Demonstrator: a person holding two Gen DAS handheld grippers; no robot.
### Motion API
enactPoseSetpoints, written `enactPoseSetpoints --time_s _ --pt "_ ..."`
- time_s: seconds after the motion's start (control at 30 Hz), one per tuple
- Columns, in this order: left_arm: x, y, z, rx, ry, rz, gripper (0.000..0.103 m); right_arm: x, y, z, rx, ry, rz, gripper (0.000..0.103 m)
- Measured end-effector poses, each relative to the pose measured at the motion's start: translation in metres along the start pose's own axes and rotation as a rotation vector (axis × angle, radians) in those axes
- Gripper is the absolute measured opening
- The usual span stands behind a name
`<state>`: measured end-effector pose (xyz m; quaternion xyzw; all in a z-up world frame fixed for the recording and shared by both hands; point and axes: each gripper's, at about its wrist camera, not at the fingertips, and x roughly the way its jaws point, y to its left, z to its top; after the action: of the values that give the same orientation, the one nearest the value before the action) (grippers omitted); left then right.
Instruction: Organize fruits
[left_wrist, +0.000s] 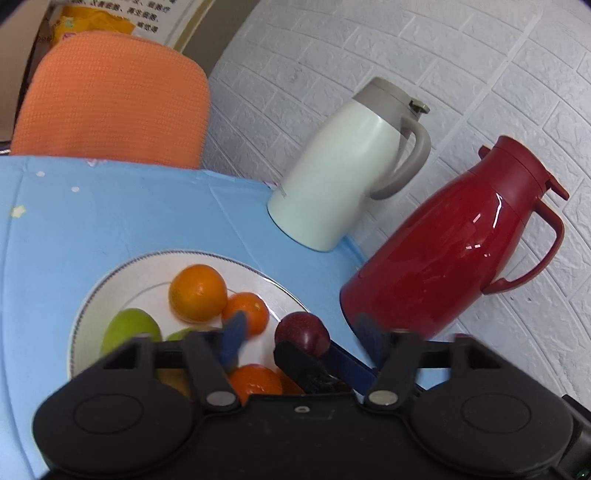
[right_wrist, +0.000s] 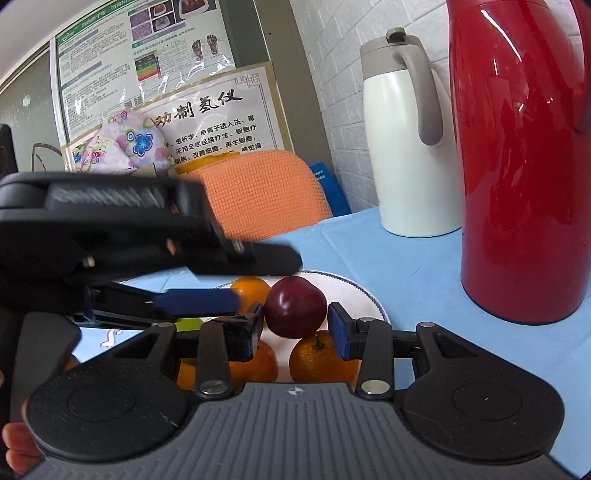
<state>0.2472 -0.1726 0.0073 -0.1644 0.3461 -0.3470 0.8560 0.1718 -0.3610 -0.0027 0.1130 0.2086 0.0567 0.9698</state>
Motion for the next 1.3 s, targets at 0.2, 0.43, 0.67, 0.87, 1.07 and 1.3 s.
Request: enactPoseSetpoints --time_s 0.2,0.43,0.67,0.87,1.07,1.3 --pt "-0.029 -0.003 -0.001 0.009 -0.094 0.056 0.103 -0.009 0.0 -0.002 -0.001 -0.009 -0.014 0.103" --pt "-0.06 -0.015 -0.007 0.032 -0.143 0.093 0.103 -0.034 0.0 0.002 0.0 -0.025 -0.021 0.103" --pt "-0.124 -0.045 -0.027 0.091 -0.283 0.149 0.103 -0.087 0.009 0.014 -0.171 -0.041 -0.037 0.103" --pt "-0.16 -0.056 -0.057 0.075 -0.269 0.284 0.103 -0.122 0.011 0.015 -0.26 -0.008 -0.048 0.103" --pt "-0.17 -0.045 -0.095 0.053 -0.215 0.403 0.103 -0.132 0.014 -0.002 -0.312 0.069 -0.089 0.103" --pt "-0.161 -0.034 -0.126 0.037 -0.148 0.495 0.103 -0.129 0.008 -0.027 -0.27 0.147 -0.118 0.103"
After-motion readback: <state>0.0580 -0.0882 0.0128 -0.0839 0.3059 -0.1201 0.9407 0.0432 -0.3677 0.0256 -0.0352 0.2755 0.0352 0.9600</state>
